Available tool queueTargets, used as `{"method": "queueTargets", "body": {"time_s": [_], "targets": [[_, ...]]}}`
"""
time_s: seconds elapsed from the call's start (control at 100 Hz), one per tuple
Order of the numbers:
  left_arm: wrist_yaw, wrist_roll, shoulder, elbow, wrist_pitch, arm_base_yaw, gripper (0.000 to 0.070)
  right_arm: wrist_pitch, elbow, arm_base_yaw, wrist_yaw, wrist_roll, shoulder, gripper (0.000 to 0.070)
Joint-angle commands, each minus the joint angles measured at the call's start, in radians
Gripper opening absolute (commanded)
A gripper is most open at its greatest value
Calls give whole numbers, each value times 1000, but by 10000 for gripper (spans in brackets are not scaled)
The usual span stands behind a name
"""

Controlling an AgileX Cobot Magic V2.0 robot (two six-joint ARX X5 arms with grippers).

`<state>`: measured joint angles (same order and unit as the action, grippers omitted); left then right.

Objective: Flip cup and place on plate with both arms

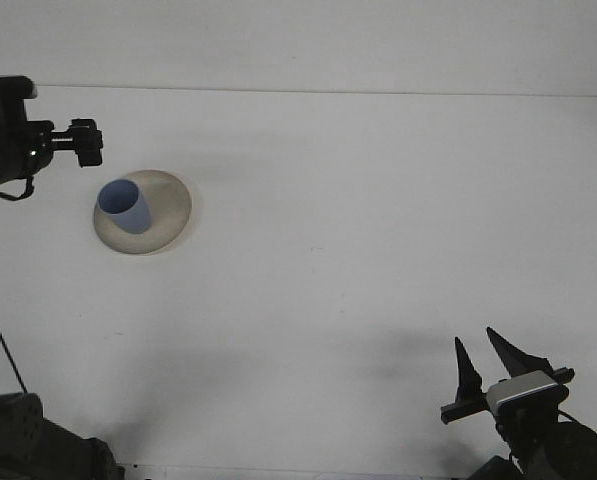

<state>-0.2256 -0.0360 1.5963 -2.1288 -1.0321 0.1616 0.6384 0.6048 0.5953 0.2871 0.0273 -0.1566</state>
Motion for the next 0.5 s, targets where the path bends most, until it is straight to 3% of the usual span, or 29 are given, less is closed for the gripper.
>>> {"method": "queueTargets", "body": {"time_s": [0.0,0.2,0.3,0.33,0.39,0.45,0.49], "targets": [[-52,19,-47,-5,-7,3,535,-15,5,5,18,11,-1,332],[-67,14,-351,335,116,-21,360,-87,4,5,97,6,-2,332],[-62,-14,-529,601,275,-39,158,-154,4,6,137,-10,-2,311],[-61,-18,-580,679,325,-39,103,-172,4,5,148,-11,-2,288],[-60,-28,-676,827,417,-39,0,-197,4,5,168,-32,-2,161],[-42,-27,-763,963,508,-39,12,-211,4,5,191,-48,-2,0],[-28,-23,-820,1049,568,-39,12,-216,4,5,198,-58,-2,0]]}}
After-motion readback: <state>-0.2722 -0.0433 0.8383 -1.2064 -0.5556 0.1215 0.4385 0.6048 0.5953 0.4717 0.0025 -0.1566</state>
